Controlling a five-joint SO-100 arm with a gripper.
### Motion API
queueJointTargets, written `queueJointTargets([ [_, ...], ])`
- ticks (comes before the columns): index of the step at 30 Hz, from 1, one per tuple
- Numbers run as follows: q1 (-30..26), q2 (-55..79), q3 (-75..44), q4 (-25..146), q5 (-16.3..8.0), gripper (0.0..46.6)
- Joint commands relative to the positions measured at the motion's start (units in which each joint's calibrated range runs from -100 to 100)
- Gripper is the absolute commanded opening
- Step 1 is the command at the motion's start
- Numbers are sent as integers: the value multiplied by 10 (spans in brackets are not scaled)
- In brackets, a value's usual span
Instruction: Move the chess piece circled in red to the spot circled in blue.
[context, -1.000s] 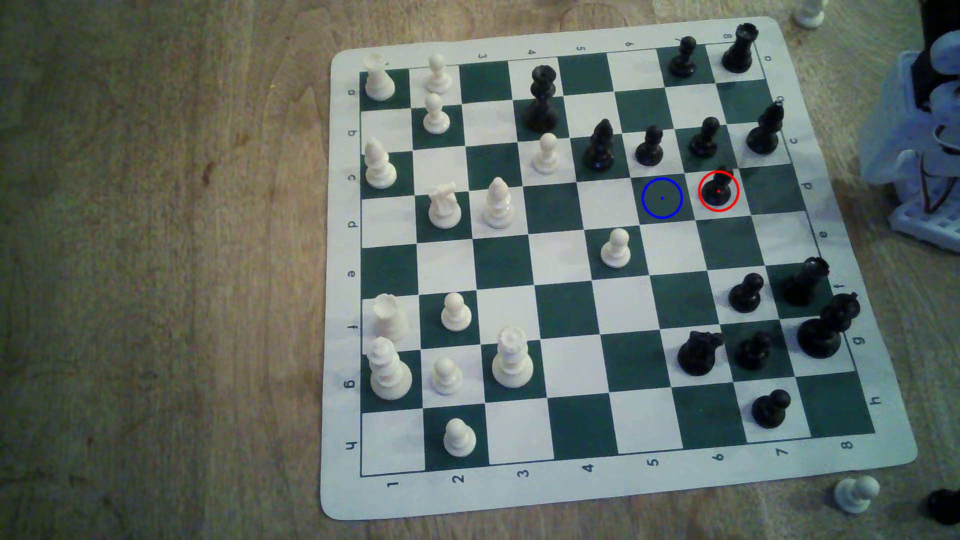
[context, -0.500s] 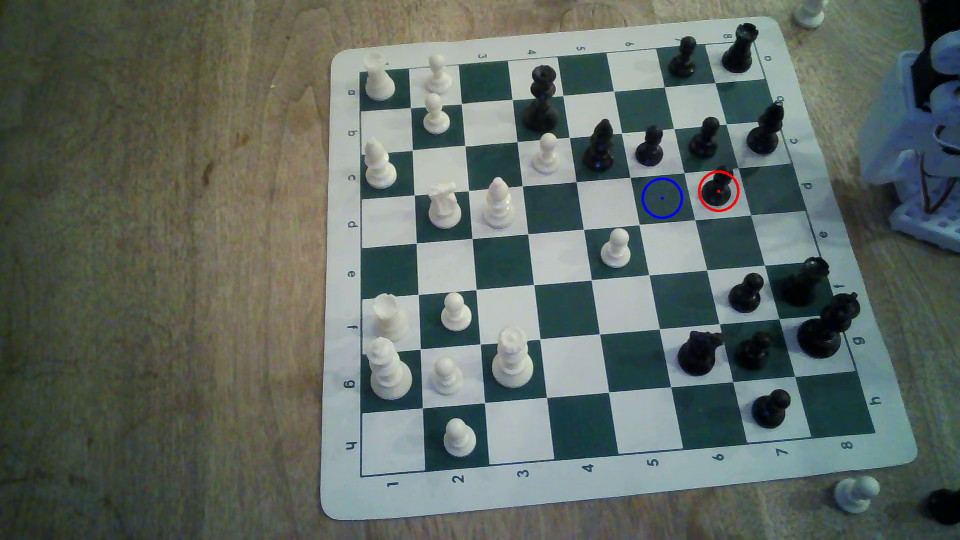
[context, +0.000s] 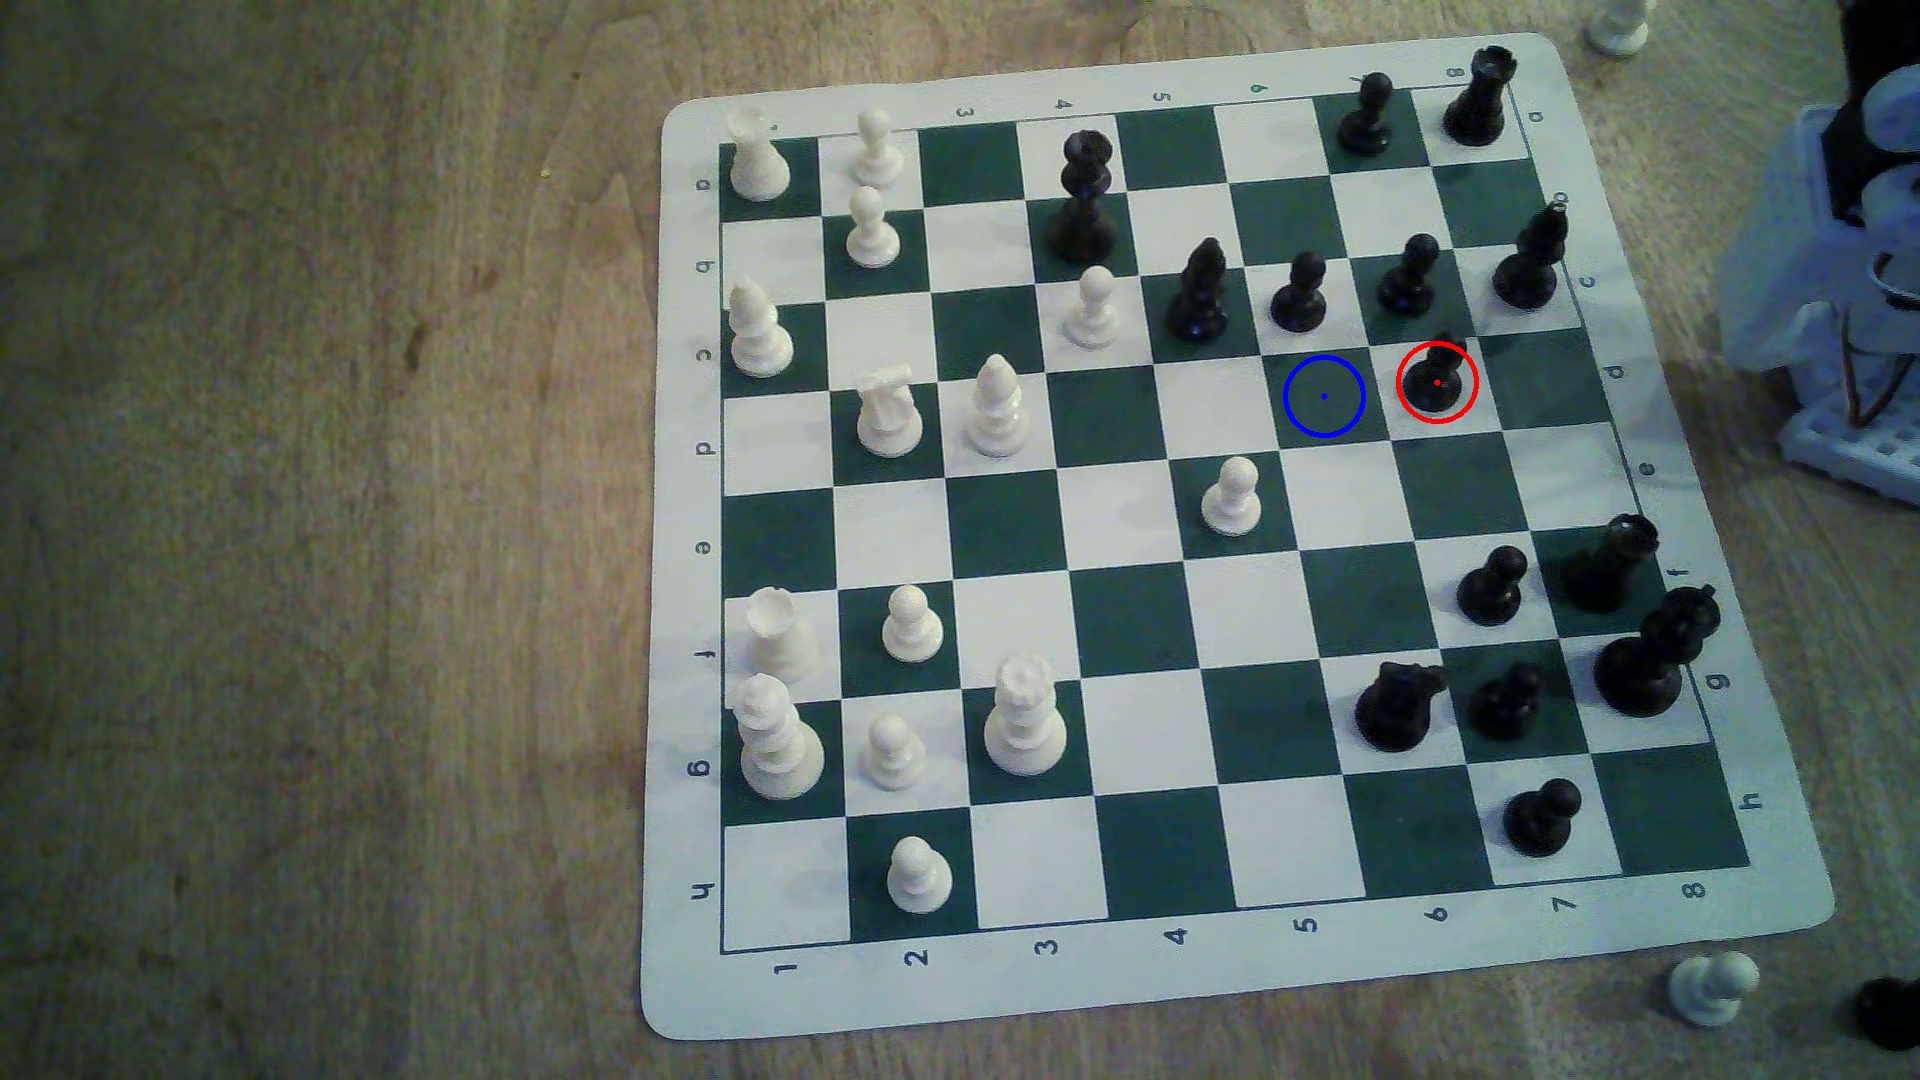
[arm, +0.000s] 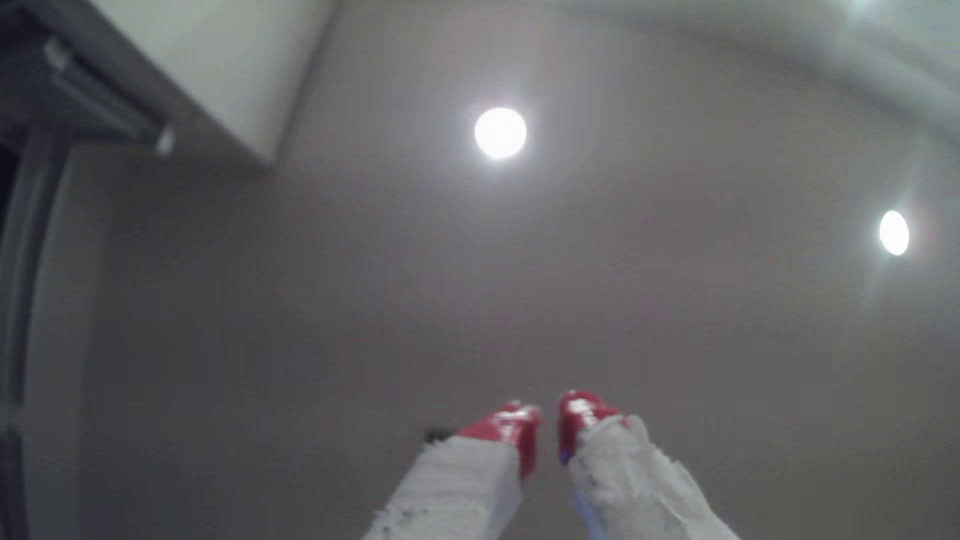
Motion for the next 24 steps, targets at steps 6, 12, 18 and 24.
queueJointTargets([
  [6,-24,-1,8,284,21,2],
  [12,-21,-1,8,543,65,2],
  [18,40,-2,8,704,24,3],
  [24,46,18,-160,1058,-24,4],
])
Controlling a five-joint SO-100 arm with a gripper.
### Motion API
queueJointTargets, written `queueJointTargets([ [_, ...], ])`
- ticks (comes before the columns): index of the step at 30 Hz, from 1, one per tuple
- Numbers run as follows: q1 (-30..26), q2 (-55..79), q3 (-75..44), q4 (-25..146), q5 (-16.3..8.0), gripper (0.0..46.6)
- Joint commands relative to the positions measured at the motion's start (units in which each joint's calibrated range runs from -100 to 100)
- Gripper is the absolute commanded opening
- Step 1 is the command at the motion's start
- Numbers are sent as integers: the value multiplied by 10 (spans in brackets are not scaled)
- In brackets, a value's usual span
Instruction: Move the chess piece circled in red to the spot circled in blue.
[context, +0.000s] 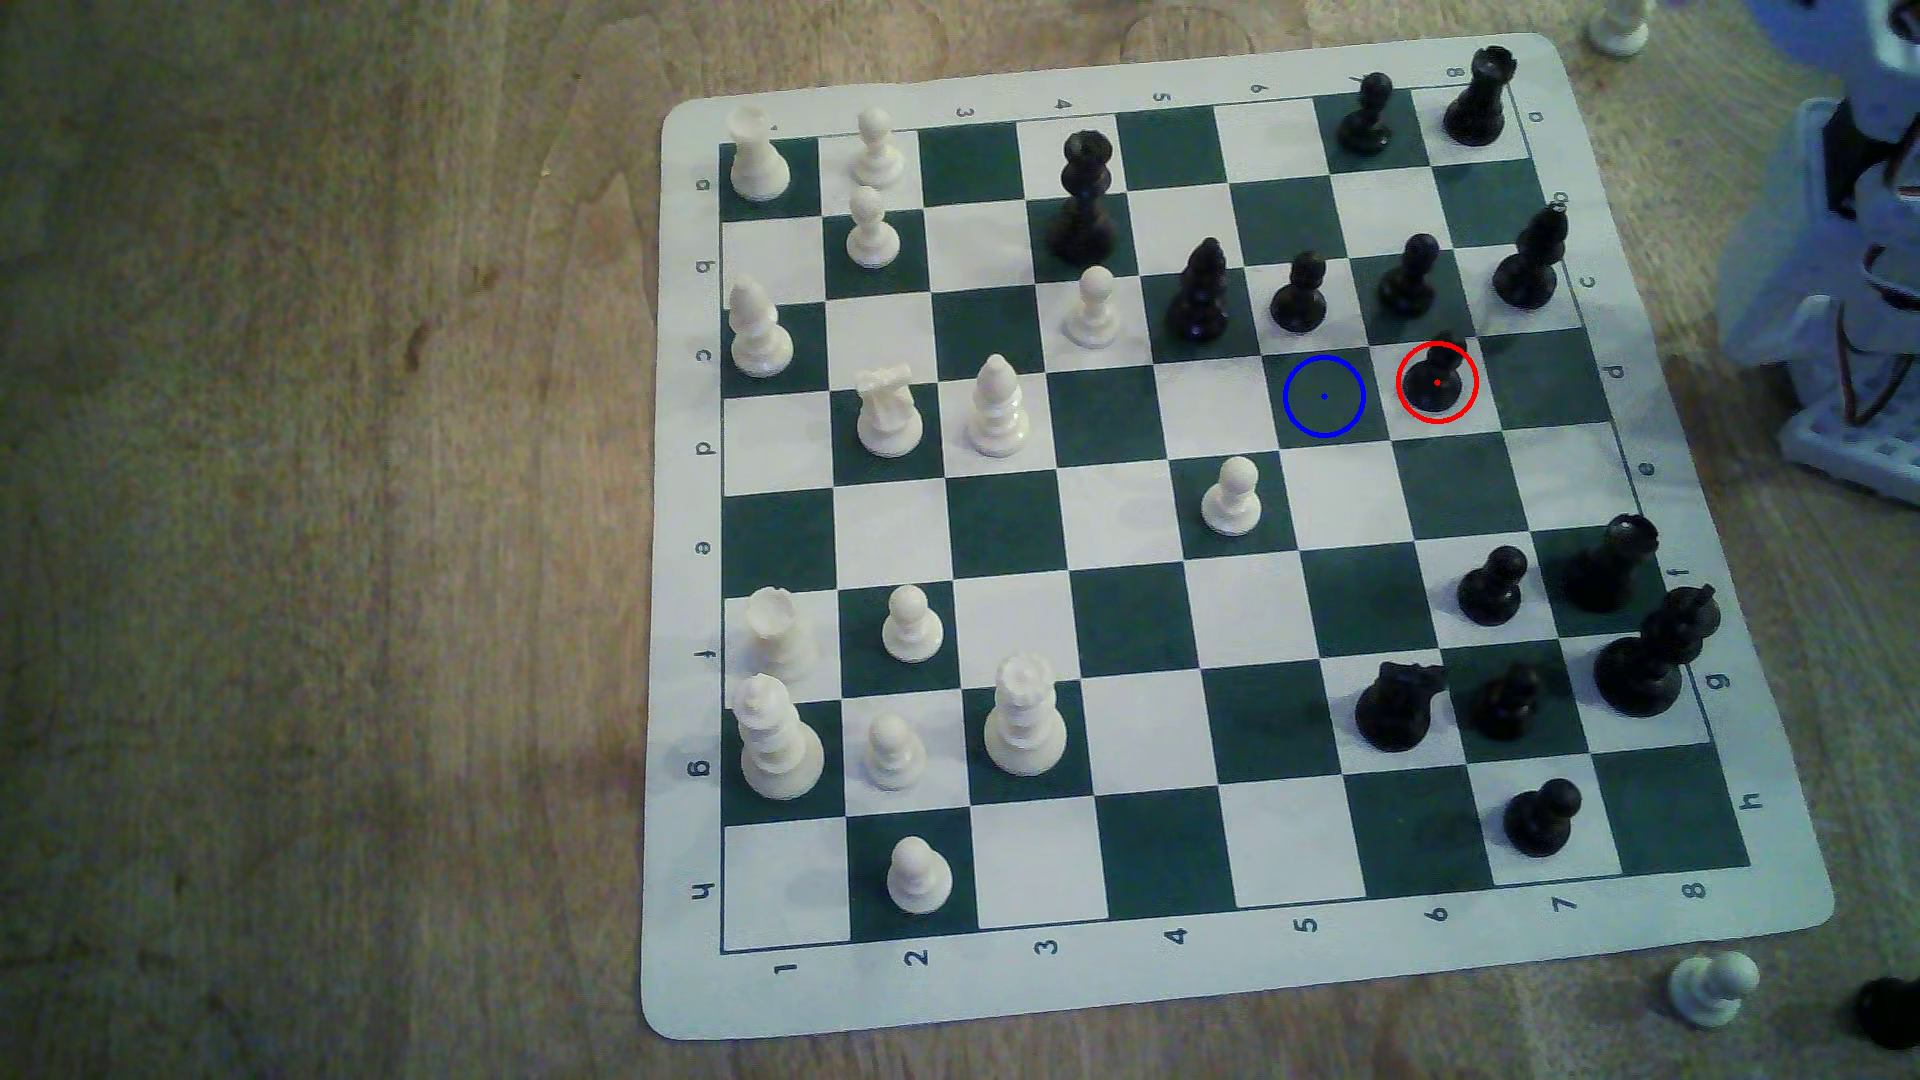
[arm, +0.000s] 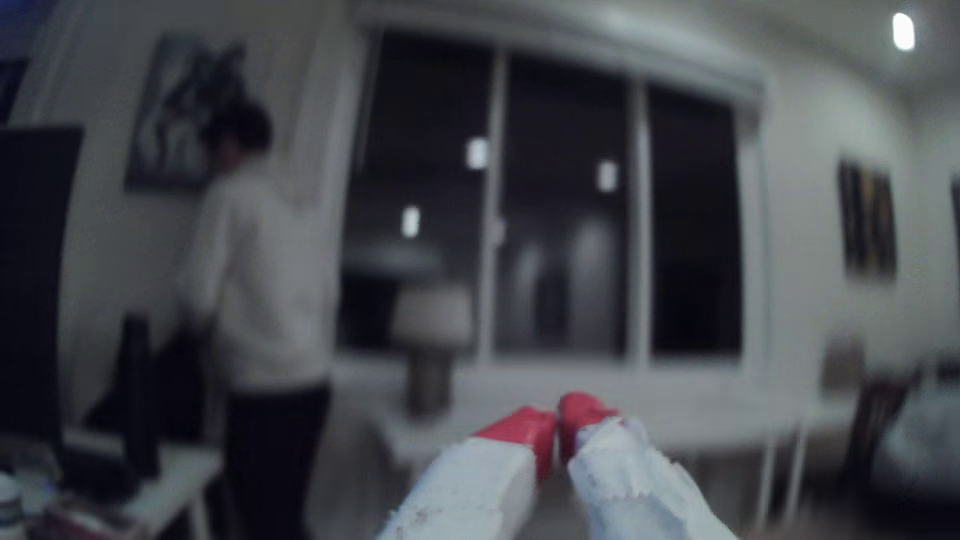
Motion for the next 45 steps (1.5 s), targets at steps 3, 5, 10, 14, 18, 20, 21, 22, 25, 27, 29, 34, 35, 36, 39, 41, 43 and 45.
queueJointTargets([
  [3,4,24,-201,409,-38,4],
  [5,-3,45,-265,542,-44,4],
  [10,-42,119,-406,796,-43,4],
  [14,-94,151,-454,919,-59,15],
  [18,-131,159,-388,937,-61,17],
  [20,-141,170,-356,931,-62,16],
  [21,-145,172,-346,929,-63,16],
  [22,-150,175,-337,926,-67,16],
  [25,-169,199,-313,925,-79,27],
  [27,-172,215,-297,913,-79,55],
  [29,-170,237,-274,889,-79,50],
  [34,-173,264,-269,857,-79,48],
  [35,-173,269,-269,853,-79,55],
  [36,-174,283,-269,845,-81,79],
  [39,-175,296,-270,833,-84,96],
  [41,-172,294,-269,831,-84,97],
  [43,-168,295,-263,832,-82,99],
  [45,-160,311,-256,822,-80,111],
])
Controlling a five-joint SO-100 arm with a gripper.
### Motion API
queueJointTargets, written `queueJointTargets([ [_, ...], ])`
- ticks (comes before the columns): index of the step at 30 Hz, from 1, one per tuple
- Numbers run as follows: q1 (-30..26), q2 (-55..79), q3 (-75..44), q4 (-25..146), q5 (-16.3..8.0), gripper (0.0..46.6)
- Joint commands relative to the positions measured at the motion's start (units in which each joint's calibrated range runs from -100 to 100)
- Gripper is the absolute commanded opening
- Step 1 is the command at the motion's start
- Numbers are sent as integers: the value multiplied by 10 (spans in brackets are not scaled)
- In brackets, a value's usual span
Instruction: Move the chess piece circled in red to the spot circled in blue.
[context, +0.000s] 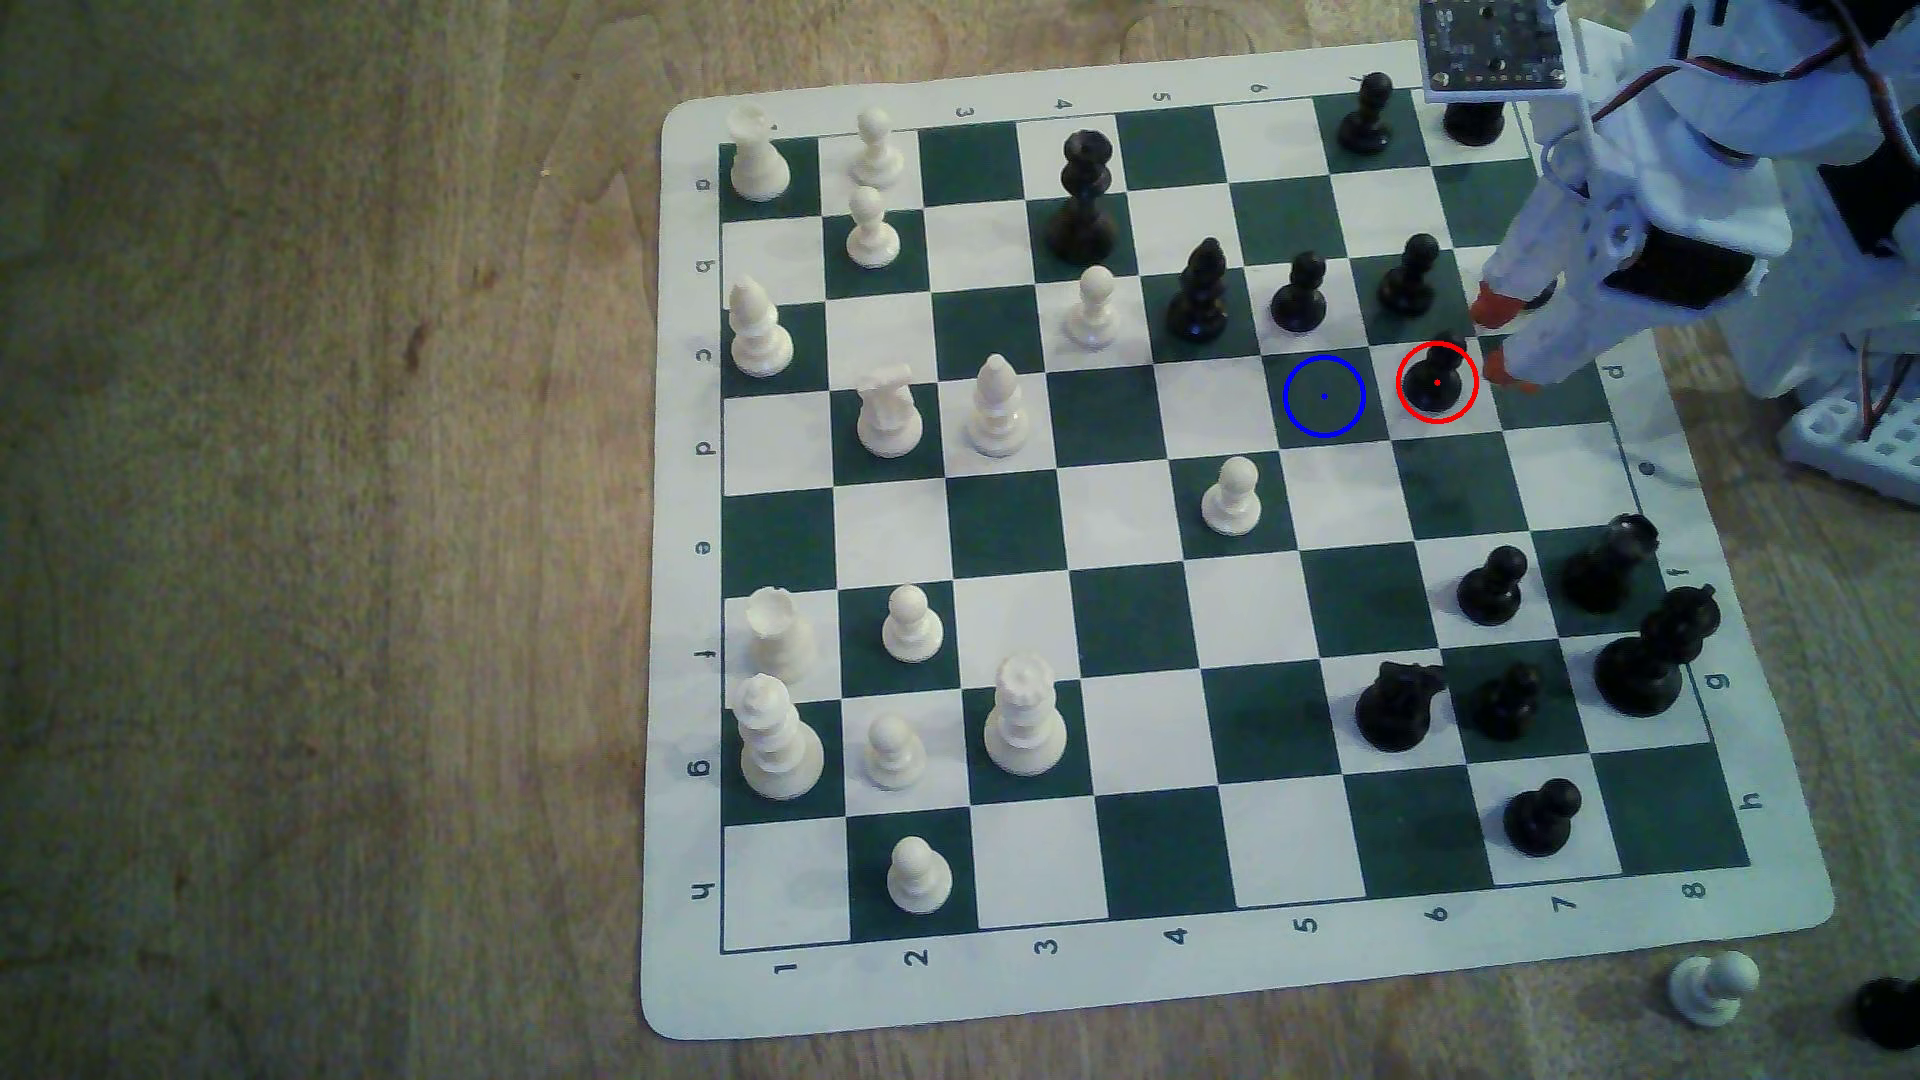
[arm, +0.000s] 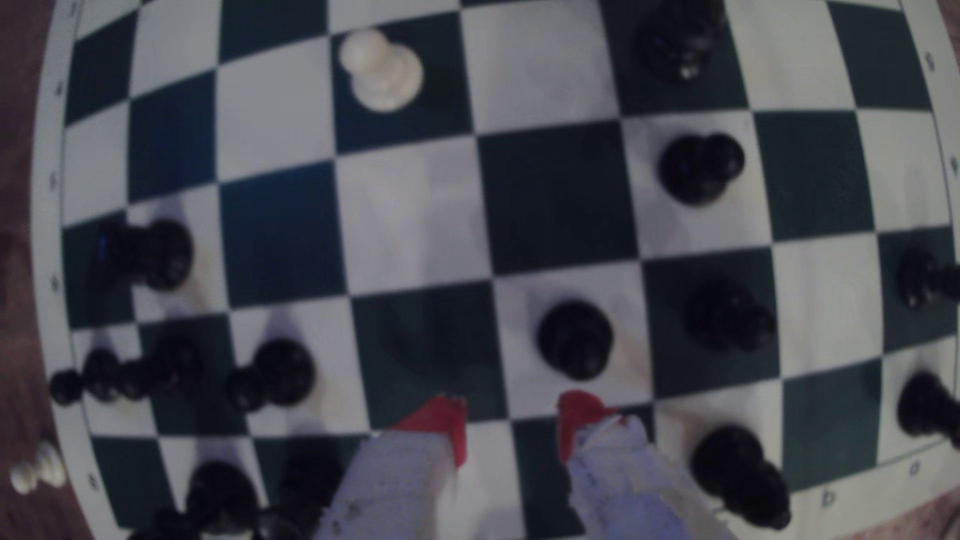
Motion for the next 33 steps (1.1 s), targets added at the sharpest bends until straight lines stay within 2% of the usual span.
queueJointTargets([
  [1,18,30,-3,-23,3,125],
  [7,32,64,-2,-54,8,126],
  [13,70,101,5,-100,22,129],
  [17,85,142,13,-116,32,112],
  [24,78,151,15,-124,29,135],
  [33,53,172,30,-147,18,129],
])
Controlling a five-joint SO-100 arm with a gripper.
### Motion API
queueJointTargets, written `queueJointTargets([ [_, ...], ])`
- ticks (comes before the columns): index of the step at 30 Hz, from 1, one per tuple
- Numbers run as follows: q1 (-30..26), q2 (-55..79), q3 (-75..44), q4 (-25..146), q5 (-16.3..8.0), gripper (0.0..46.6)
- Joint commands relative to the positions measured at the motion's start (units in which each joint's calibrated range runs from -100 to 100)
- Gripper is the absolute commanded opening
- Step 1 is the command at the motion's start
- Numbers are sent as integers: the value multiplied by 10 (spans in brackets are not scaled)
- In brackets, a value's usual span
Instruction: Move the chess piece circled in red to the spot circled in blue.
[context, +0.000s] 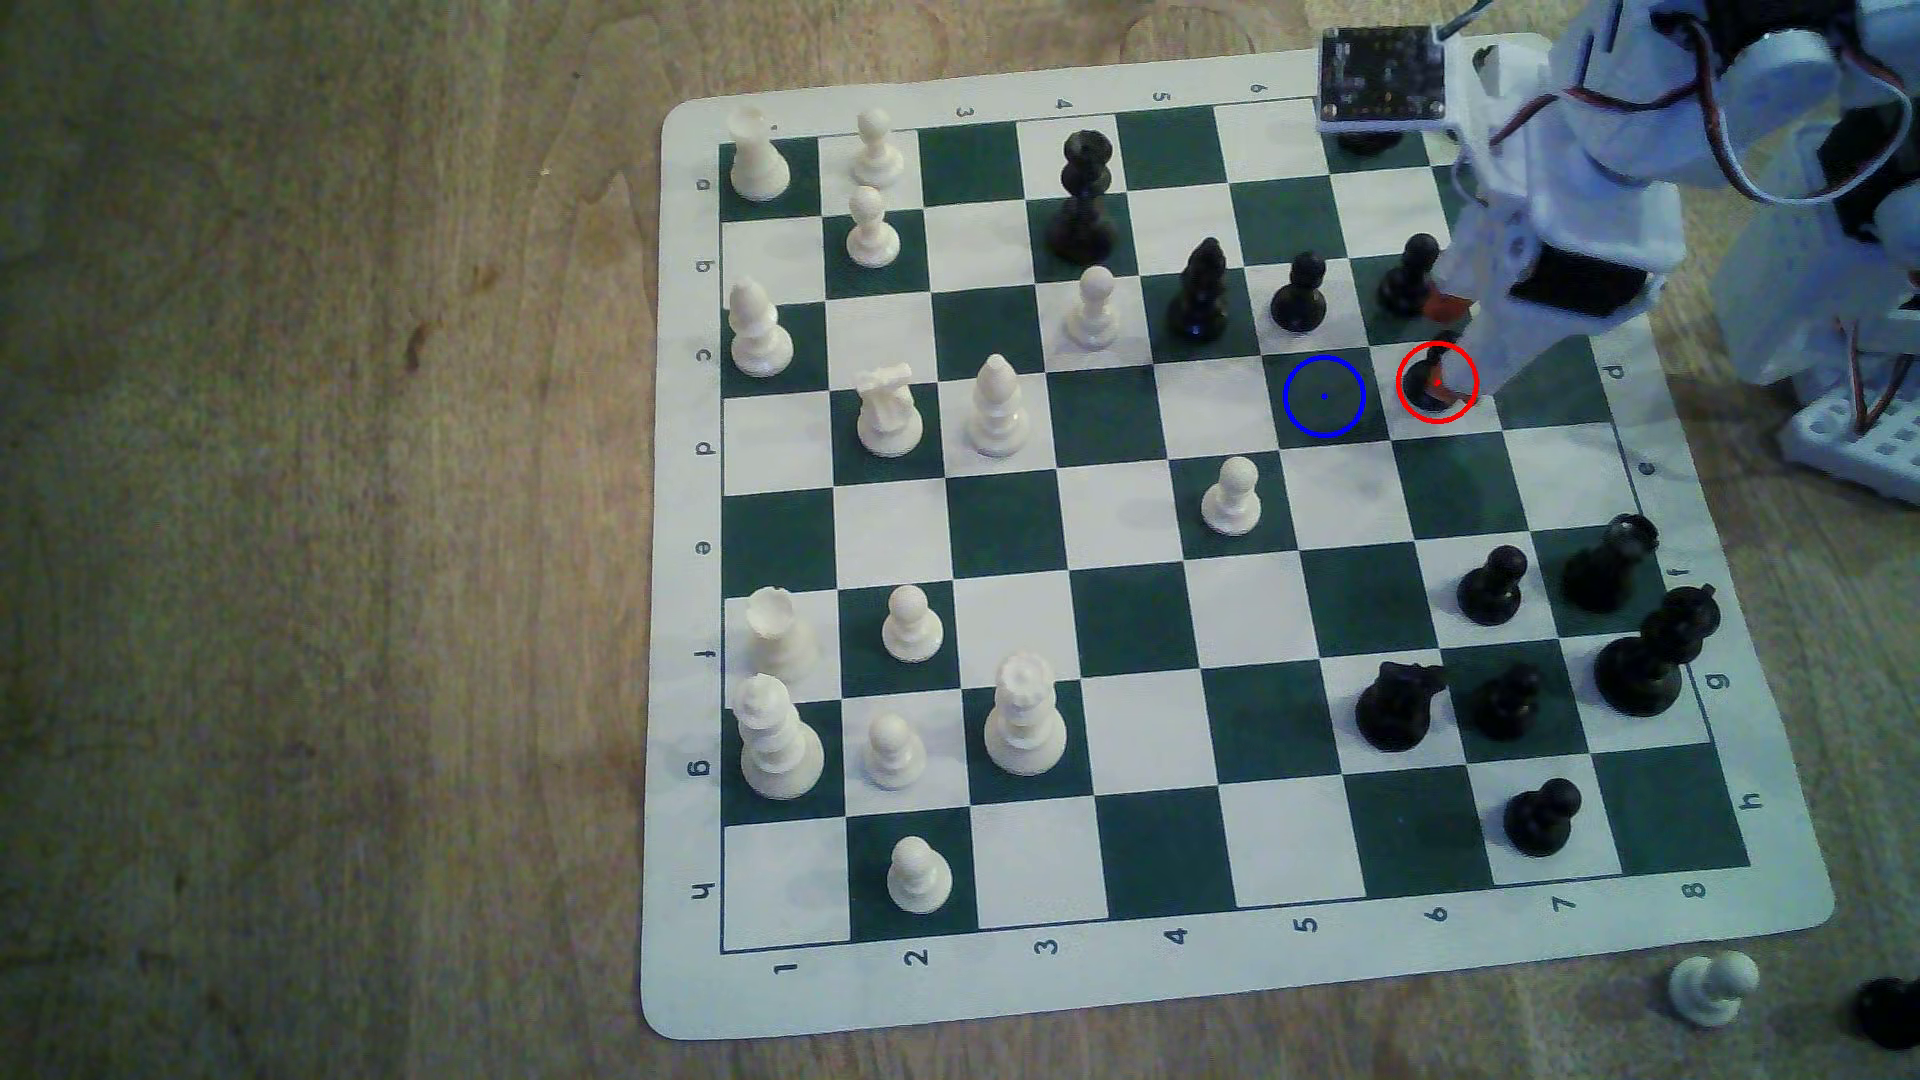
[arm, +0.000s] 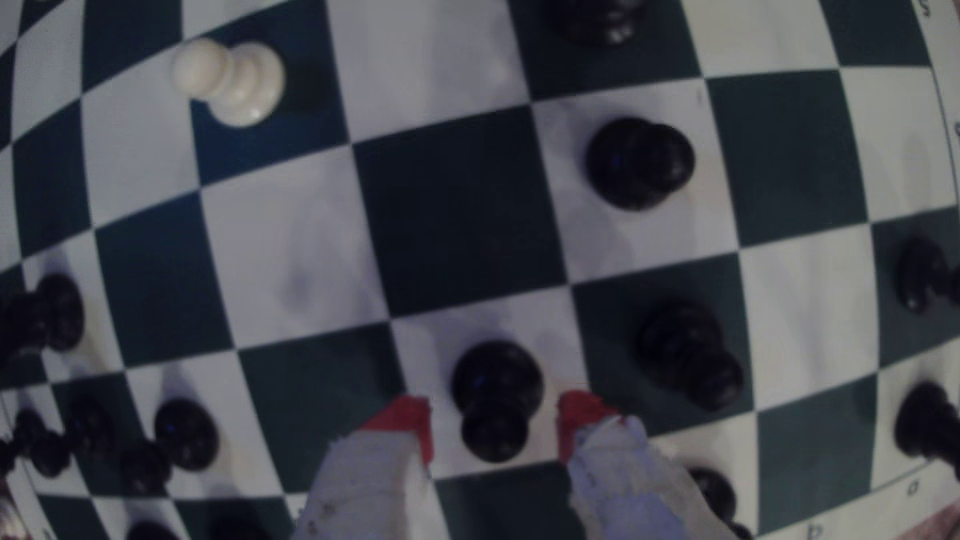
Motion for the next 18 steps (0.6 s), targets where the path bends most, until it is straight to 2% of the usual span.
queueJointTargets([
  [1,-9,10,0,-18,-5,128],
  [13,-6,17,4,-47,-7,135],
  [15,-5,18,5,-49,-7,120],
  [18,-6,14,12,-49,-7,75],
])
